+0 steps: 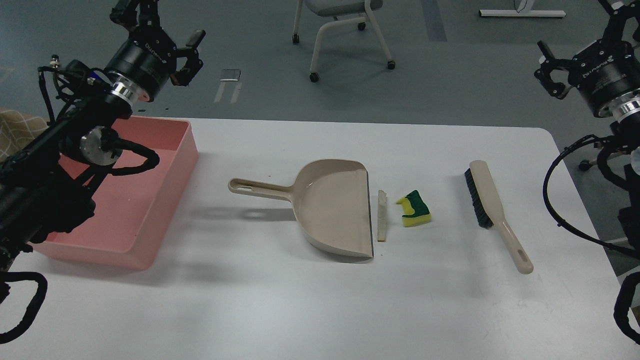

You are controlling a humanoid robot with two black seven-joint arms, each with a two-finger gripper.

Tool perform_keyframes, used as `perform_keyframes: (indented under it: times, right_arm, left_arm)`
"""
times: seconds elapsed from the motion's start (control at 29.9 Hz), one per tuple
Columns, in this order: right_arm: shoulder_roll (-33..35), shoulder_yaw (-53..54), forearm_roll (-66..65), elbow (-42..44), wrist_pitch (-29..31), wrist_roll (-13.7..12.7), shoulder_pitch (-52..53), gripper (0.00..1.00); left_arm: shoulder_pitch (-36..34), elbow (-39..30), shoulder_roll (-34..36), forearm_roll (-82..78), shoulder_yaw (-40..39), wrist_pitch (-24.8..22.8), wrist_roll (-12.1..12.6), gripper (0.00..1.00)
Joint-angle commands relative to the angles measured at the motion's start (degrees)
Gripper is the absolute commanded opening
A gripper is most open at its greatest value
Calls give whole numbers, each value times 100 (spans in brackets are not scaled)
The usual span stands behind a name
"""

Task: Sweep and dump garbage into bin

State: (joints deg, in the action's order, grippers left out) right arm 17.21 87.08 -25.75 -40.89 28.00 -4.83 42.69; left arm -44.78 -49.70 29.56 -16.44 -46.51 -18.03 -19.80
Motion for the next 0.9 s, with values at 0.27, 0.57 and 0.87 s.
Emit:
perform_keyframes:
  times: [0.27,0.57,0.87]
  right_arm:
    - [19,1,0,-34,0,0,29,100]
    - [37,-7,0,-51,0,0,29,100]
    - [72,-16,0,-86,0,-9,46,100]
  left_arm:
    - [-189,13,-11,36,-51,141,38,98]
    - [-172,109,-72,27,-122,-140,-42,98]
    - [-189,206,-363,45,-113,18,-6,98]
